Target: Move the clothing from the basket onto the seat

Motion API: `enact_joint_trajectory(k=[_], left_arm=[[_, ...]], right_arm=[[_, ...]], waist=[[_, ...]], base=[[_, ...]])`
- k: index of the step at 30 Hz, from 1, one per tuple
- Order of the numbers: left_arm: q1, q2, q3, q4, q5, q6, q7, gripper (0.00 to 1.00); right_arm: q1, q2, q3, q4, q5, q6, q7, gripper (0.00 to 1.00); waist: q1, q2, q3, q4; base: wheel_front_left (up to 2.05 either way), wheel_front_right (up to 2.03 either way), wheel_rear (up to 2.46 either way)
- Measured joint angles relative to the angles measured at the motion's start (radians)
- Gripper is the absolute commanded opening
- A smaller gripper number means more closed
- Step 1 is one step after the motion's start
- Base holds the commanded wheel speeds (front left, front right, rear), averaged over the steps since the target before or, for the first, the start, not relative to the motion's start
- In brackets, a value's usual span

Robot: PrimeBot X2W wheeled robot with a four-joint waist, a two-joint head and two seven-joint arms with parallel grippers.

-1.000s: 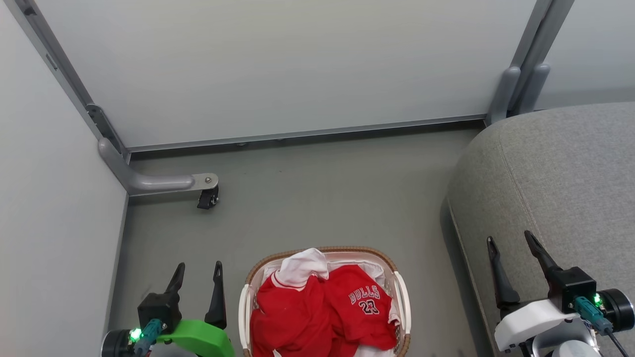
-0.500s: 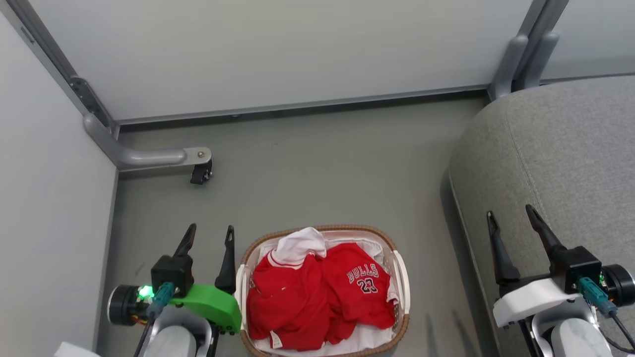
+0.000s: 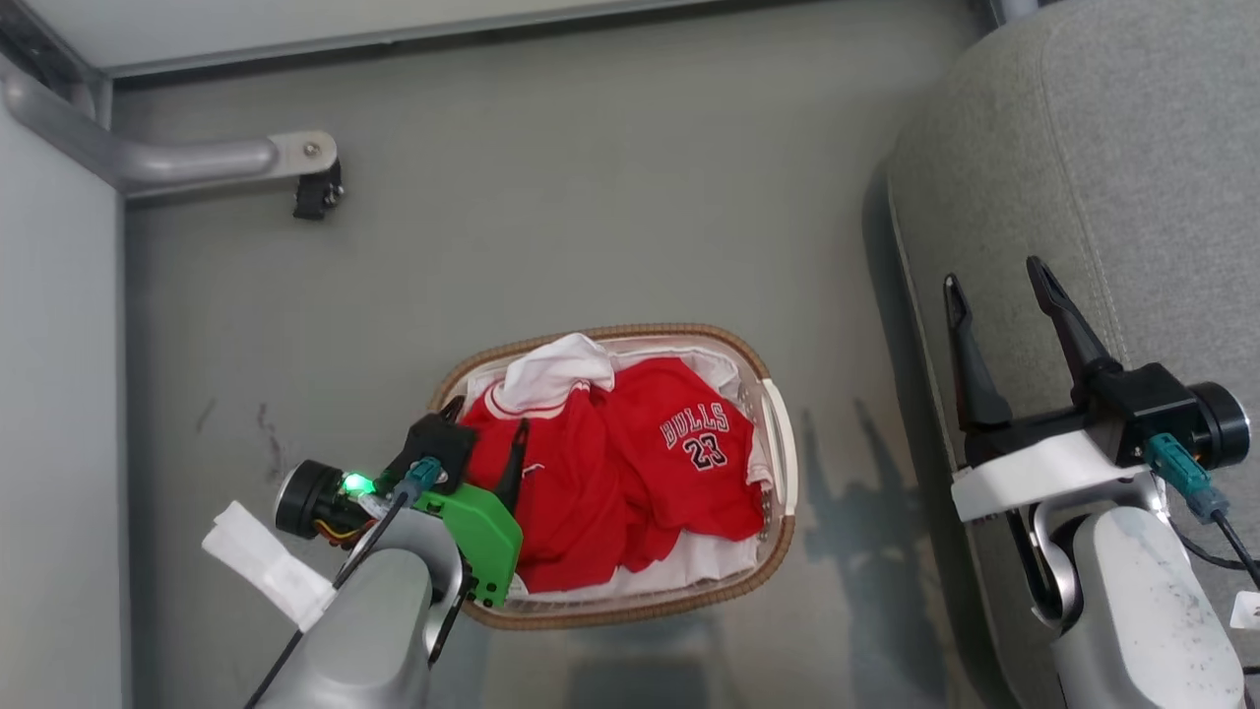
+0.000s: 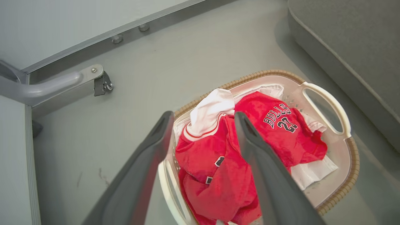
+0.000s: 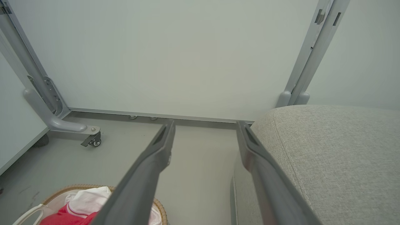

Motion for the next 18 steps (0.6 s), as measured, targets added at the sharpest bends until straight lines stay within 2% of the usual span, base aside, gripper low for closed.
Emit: enact_joint_trajectory(k=[10, 18], left_arm=[[-0.128, 0.0, -0.188, 0.191, -0.03, -0.006, 0.139, 1.0], [-0.203, 0.011, -0.214, 0.291, -0.054, -0.007, 0.16, 1.0]], right_arm=[[-0.077, -0.001, 0.048, -0.014, 0.038, 0.0, 0.0, 1.0], [-0.105, -0.001, 0.081, -0.023, 0.072, 0.0, 0.0, 1.0]], waist=[[0.0001, 0.0, 0.179, -0.064], [0.0001, 0.0, 0.28, -0.128]], base=[[0.0, 0.0, 0.0], [0.0, 0.0, 0.0]])
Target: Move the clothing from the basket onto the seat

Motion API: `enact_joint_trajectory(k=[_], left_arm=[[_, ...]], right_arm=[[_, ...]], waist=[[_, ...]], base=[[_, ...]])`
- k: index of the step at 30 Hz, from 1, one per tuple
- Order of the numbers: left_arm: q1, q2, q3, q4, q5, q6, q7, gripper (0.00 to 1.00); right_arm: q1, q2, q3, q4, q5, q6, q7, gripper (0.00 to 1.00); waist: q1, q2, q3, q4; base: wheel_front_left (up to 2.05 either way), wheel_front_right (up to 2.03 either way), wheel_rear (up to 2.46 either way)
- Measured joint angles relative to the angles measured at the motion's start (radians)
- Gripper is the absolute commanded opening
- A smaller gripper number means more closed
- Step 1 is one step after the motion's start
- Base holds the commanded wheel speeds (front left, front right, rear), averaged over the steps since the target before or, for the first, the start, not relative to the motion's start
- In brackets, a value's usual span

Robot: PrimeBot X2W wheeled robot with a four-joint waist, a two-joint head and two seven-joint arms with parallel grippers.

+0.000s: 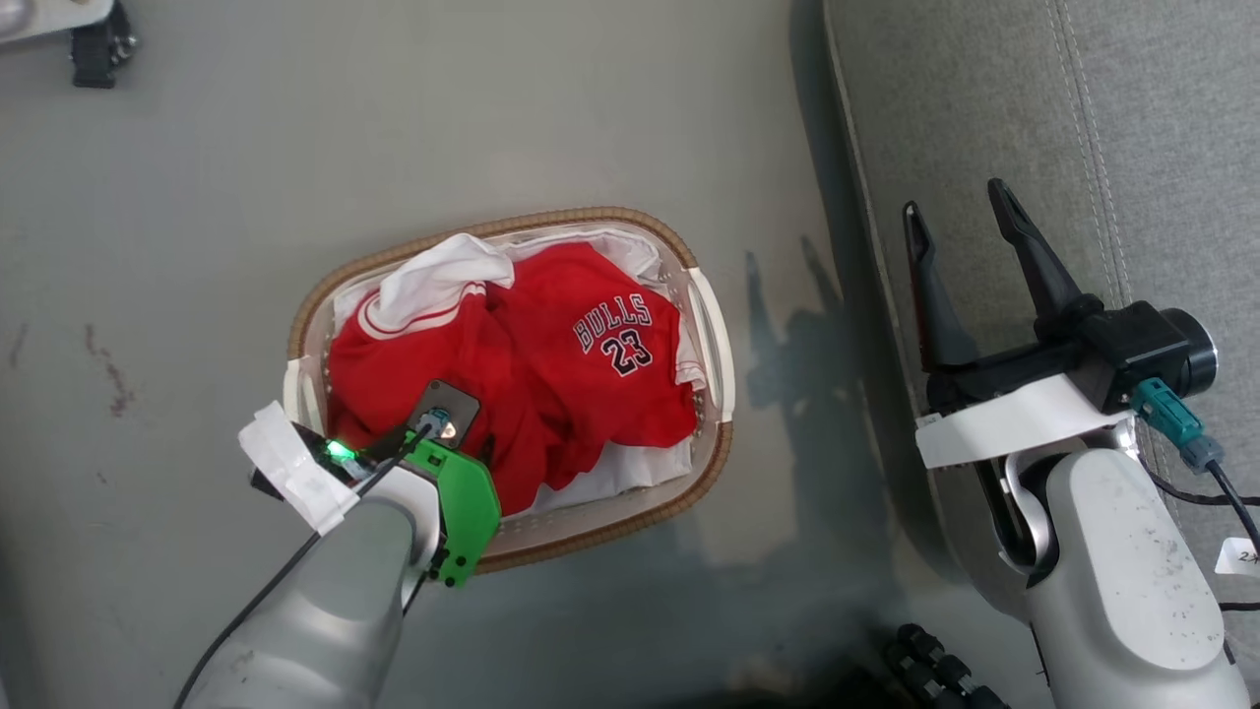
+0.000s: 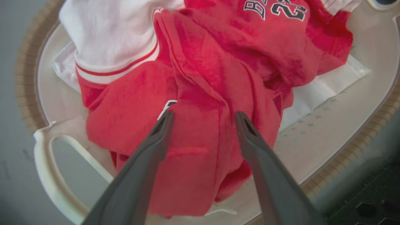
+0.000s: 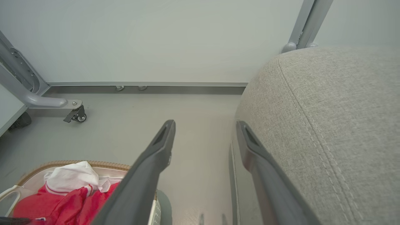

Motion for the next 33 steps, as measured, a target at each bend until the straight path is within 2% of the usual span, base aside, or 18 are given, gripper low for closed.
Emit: enact_joint_trajectory(k=[13, 14, 15, 16, 17, 24, 33], left_arm=[[-0.061, 0.025, 0.0, 0.065, -0.016, 0.04, 0.085, 1.0], [-0.061, 0.025, -0.001, 0.066, -0.019, 0.042, 0.087, 0.76], [-0.061, 0.025, -0.002, 0.067, -0.019, 0.042, 0.088, 0.37], [-0.061, 0.024, -0.002, 0.068, -0.021, 0.042, 0.088, 0.08], [-0.061, 0.024, -0.003, 0.068, -0.022, 0.042, 0.087, 0.0], [-0.038, 0.013, -0.018, 0.06, -0.037, 0.028, 0.005, 0.0], [0.011, -0.003, -0.04, 0.03, -0.074, 0.01, -0.105, 0.0]], right_arm=[[-0.019, 0.0, 0.031, -0.001, 0.039, 0.0, 0.0, 1.0], [-0.02, 0.0, 0.033, -0.001, 0.041, 0.0, 0.0, 1.0], [-0.02, 0.0, 0.035, 0.0, 0.042, 0.0, 0.0, 1.0], [-0.02, 0.0, 0.036, 0.001, 0.043, 0.0, 0.0, 1.0], [-0.02, 0.0, 0.037, 0.002, 0.043, 0.0, 0.0, 1.0], [-0.011, 0.0, 0.035, 0.025, 0.03, 0.0, 0.0, 1.0], [0.052, 0.001, 0.01, 0.069, -0.024, 0.0, 0.0, 1.0]], waist=[[-0.0001, 0.0, 0.092, -0.082], [-0.0001, 0.0, 0.094, -0.084], [-0.0001, 0.0, 0.095, -0.087], [0.0, 0.0, 0.094, -0.089], [0.0, 0.0, 0.092, -0.089], [-0.0001, 0.0, 0.044, -0.08], [-0.0001, 0.0, -0.082, -0.046]], base=[[0.0, 0.0, 0.0], [0.0, 0.0, 0.0], [0.0, 0.0, 0.0], [0.0, 0.0, 0.0], [0.0, 0.0, 0.0], [0.0, 0.0, 0.0], [0.0, 0.0, 0.0]])
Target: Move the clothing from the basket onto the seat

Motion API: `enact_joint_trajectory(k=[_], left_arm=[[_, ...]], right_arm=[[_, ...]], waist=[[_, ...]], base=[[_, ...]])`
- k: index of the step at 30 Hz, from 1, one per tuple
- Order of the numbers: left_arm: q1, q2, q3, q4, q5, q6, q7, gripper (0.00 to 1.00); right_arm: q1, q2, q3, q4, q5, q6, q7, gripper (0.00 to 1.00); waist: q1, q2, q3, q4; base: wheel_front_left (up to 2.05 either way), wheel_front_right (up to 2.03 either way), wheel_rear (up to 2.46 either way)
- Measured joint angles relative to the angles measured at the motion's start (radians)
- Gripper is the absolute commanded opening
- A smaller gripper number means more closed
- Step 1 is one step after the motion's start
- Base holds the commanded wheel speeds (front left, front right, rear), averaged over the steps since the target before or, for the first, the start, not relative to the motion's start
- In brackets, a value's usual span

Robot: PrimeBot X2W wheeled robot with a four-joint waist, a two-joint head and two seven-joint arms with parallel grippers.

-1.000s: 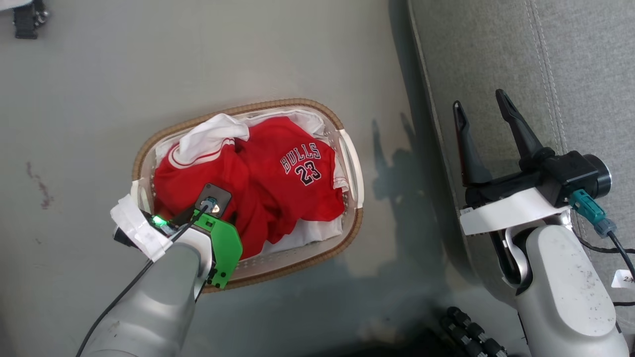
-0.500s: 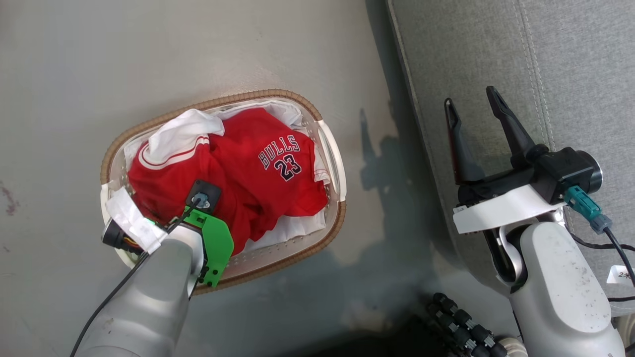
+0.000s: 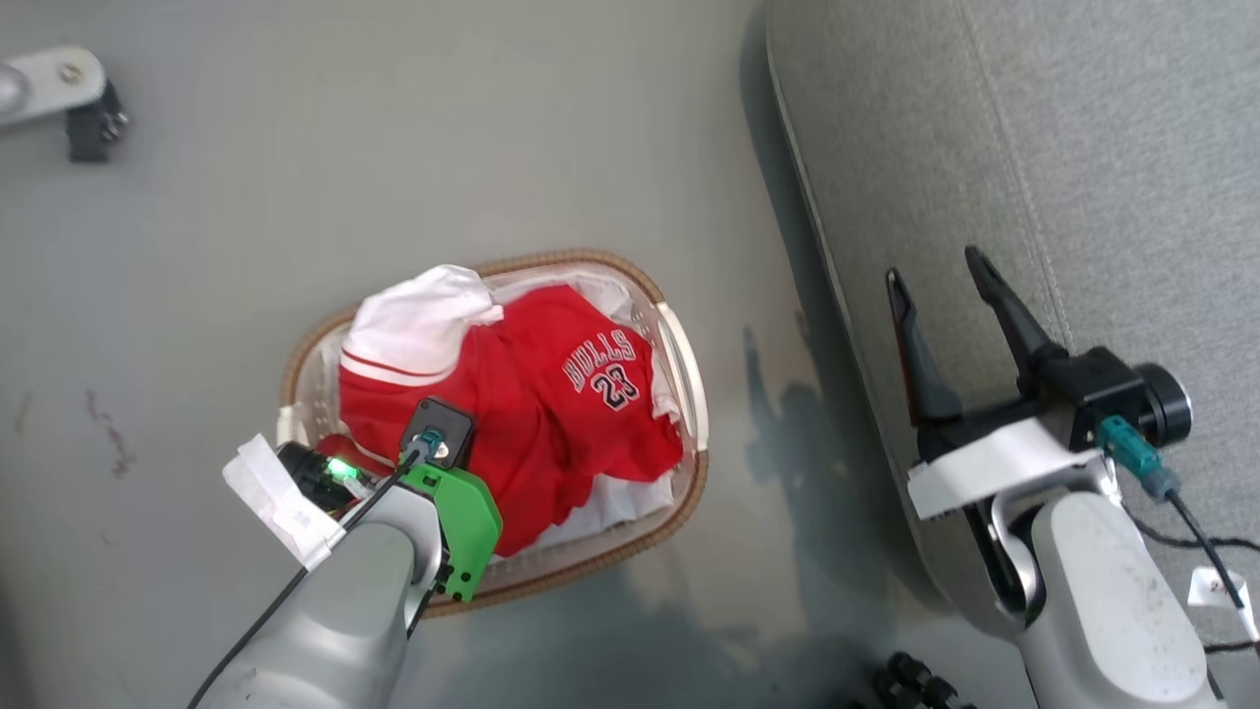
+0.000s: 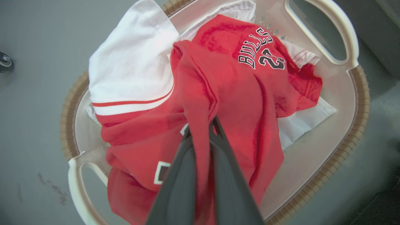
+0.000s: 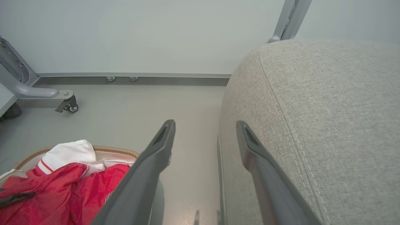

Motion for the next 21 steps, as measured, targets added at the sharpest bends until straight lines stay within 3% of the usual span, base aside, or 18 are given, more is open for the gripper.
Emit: enact_joint_trajectory(k=[11, 21], left_arm=[[0.016, -0.003, -0.069, -0.121, -0.037, -0.009, -0.056, 0.0], [-0.083, 0.033, -0.235, -0.286, -0.068, -0.011, -0.061, 0.0]], right_arm=[[0.135, 0.0, -0.04, 0.044, -0.043, 0.0, 0.0, 1.0], [0.242, 0.0, -0.032, 0.069, -0.057, 0.0, 0.0, 1.0]], waist=[[-0.0001, 0.0, -0.218, 0.052], [-0.0001, 0.0, -0.427, 0.099]], base=[[0.0, 0.0, 0.0], [0.0, 0.0, 0.0]])
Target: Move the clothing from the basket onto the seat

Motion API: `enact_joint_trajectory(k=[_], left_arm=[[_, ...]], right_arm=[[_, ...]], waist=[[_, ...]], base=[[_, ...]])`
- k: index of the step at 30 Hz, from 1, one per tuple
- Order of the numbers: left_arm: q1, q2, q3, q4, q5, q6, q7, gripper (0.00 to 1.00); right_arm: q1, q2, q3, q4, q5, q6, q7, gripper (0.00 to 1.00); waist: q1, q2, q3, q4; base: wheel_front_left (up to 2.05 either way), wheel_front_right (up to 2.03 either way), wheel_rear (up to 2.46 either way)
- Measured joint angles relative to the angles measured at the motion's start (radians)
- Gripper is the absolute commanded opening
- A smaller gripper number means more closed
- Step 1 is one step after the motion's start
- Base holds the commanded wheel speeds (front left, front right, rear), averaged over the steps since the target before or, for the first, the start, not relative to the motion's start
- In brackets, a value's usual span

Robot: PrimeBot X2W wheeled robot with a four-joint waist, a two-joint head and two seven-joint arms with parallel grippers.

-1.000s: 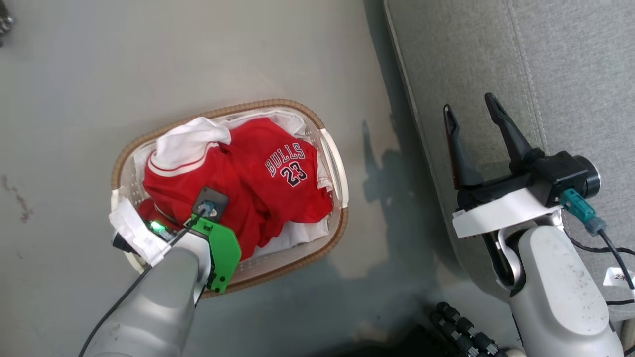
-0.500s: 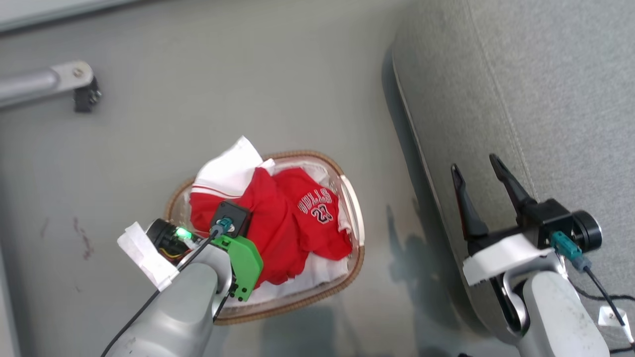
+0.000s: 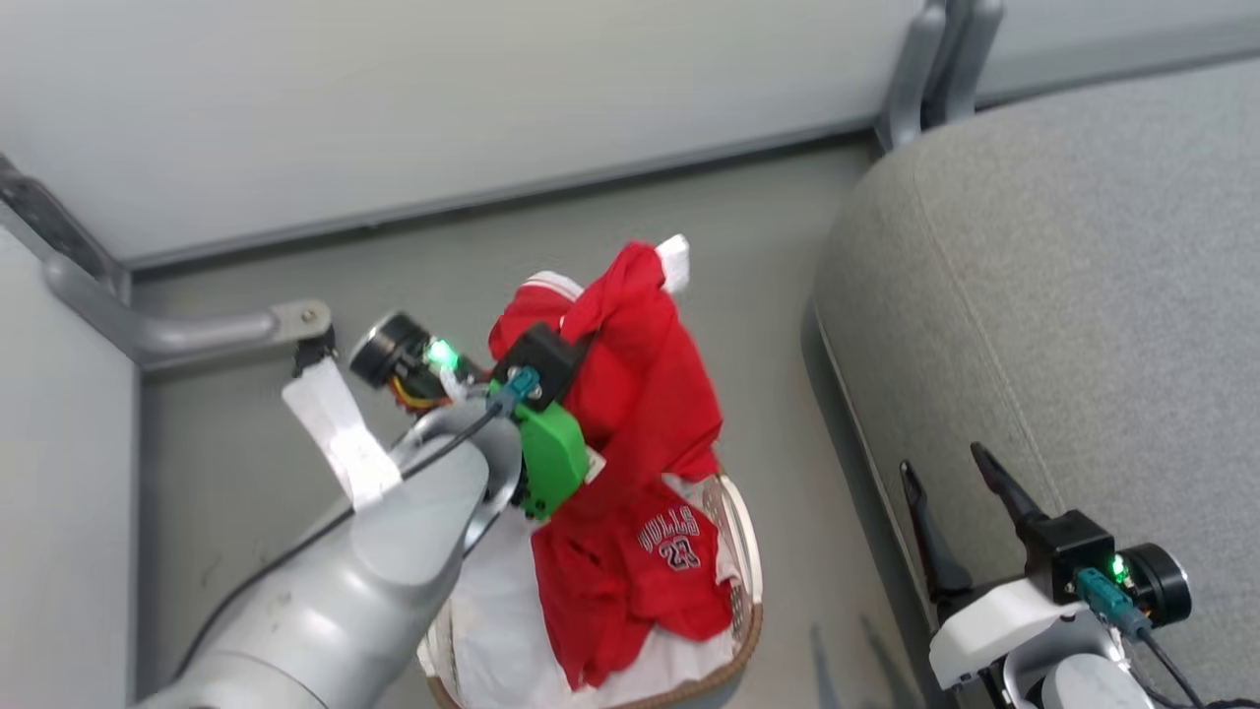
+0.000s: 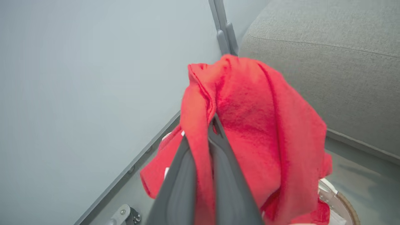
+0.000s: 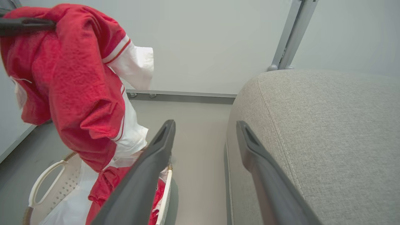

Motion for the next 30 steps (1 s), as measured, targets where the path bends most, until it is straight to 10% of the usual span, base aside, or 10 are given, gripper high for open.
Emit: enact_joint_trajectory(k=[30], left_arm=[[-0.311, 0.073, -0.152, -0.289, -0.142, 0.0, 0.11, 0.0]], right_arm=[[-0.177, 0.0, 0.203, 0.002, -0.01, 0.0, 0.0, 1.0]], waist=[[0.0, 0.0, -0.188, 0.074]], base=[[0.0, 0.0, 0.0]])
